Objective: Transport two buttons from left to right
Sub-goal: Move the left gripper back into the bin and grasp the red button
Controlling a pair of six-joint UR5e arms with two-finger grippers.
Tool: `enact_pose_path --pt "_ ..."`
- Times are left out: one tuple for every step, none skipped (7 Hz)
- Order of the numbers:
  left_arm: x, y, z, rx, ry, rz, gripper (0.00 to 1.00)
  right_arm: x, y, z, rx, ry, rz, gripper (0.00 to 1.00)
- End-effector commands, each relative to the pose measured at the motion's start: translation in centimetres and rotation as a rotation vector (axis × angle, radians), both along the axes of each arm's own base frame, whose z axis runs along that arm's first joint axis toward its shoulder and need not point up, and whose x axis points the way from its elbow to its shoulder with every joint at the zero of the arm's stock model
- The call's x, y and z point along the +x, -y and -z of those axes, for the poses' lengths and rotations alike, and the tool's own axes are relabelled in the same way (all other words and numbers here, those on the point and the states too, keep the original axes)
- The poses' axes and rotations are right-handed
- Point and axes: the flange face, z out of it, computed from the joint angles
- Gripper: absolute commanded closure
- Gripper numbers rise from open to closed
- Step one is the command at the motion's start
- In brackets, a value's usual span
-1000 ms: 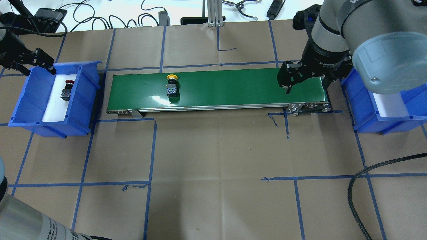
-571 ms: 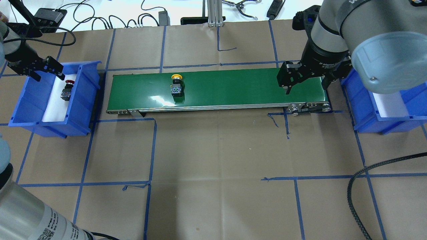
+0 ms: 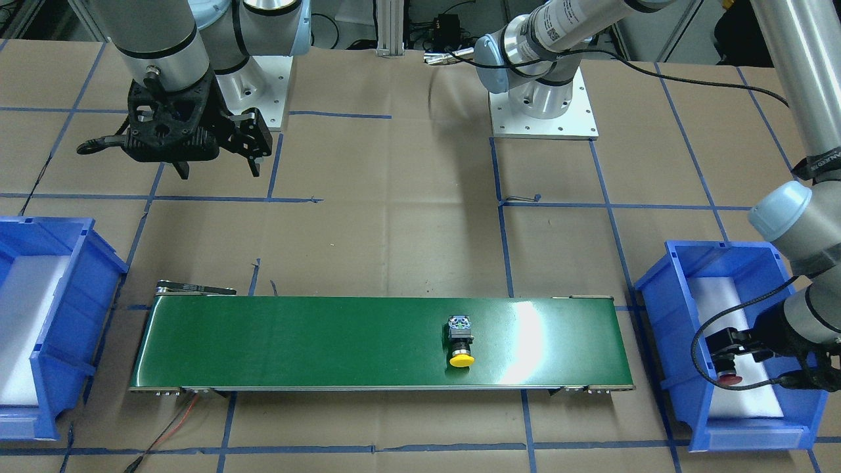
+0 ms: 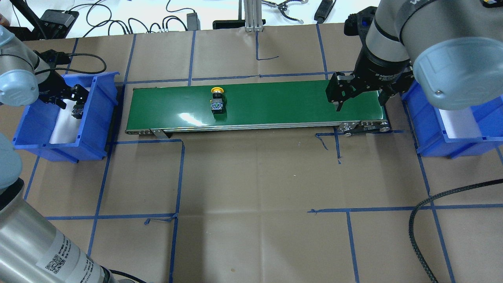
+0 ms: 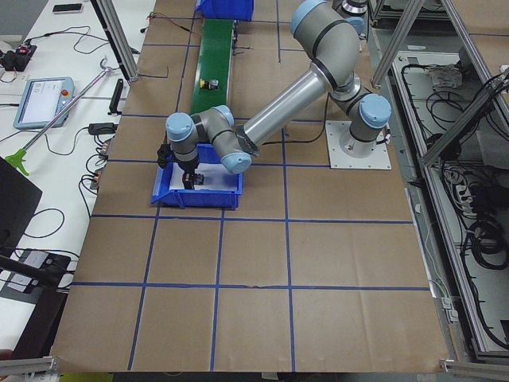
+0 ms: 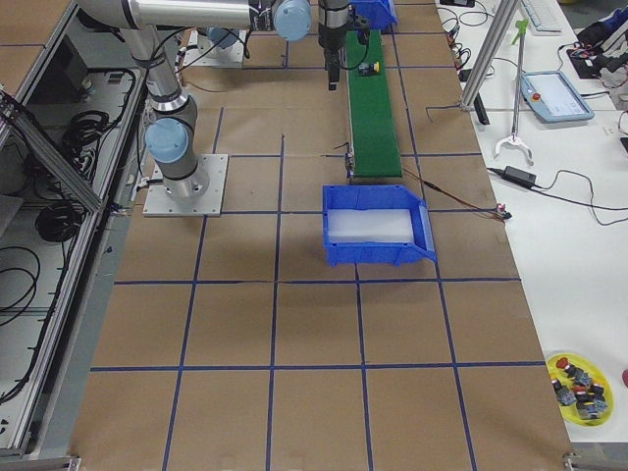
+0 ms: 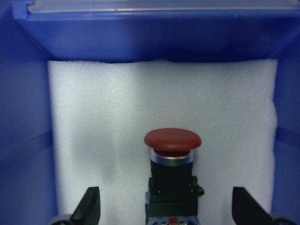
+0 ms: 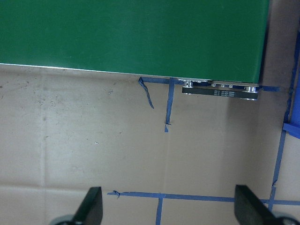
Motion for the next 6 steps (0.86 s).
enact_pose_path --pt "-0.1 -0.2 0.7 0.0 0.003 -0.002 0.06 0.0 0.0 0.0 0.0 0.0 0.0 0.0" --pt "-0.1 -0.2 0.3 -0.004 0.007 -0.006 0.43 0.0 0.0 0.0 0.0 0.0 0.0 0.0" --pt "-0.2 0.0 -0.5 -0.015 0.013 -0.014 0.69 0.0 0.0 0.0 0.002 0.0 0.0 0.0" --pt "-0.3 -0.1 -0.6 -0.015 0.013 -0.017 0.87 0.0 0.0 0.0 0.0 -0.002 -0.001 0.0" --pt "0.0 0.2 -1.9 -0.025 0.016 -0.017 0.94 0.0 0.0 0.0 -0.002 -0.001 -0.001 0.0" --pt "0.2 -0.1 -3.7 -0.02 0.017 -0.019 0.94 0.0 0.0 0.0 -0.001 0.0 0.0 0.0"
